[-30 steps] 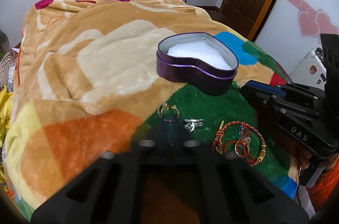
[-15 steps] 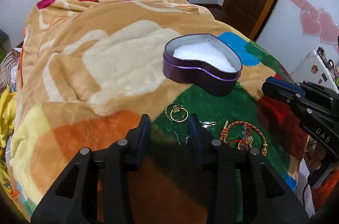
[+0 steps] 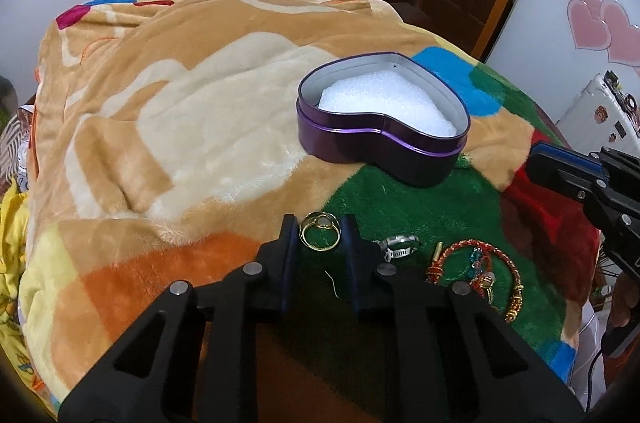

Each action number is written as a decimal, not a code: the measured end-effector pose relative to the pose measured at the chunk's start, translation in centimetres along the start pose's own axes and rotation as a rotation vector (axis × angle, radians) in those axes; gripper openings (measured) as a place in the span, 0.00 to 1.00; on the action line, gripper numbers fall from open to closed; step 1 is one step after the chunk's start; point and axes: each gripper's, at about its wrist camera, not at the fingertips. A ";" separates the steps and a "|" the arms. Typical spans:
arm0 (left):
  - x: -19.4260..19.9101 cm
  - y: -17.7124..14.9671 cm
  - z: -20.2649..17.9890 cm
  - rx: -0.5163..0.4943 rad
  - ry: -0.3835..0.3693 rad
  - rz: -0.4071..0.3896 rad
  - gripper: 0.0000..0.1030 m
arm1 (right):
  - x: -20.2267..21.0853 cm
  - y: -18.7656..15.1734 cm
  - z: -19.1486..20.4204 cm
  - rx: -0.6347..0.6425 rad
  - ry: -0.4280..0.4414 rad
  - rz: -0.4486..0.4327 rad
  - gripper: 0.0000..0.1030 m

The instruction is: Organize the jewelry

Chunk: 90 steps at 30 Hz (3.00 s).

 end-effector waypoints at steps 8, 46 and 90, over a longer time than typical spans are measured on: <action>3.2 0.4 -0.6 -0.024 0.007 -0.083 0.20 | 1.4 0.8 0.4 0.004 -0.002 -0.042 0.09; 0.7 7.2 -0.7 -0.061 -0.094 -0.139 0.20 | -4.3 5.5 0.4 0.058 0.050 -0.033 0.09; 9.2 4.4 0.6 -0.024 -0.014 -0.234 0.44 | 2.5 4.8 1.9 0.055 0.008 -0.059 0.30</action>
Point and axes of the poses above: each gripper's, at about its wrist camera, not at the fingertips, and x roughly against the way its jaws point, z to its left, y to its top, and after that the axes turned 4 degrees about -z, right-handed
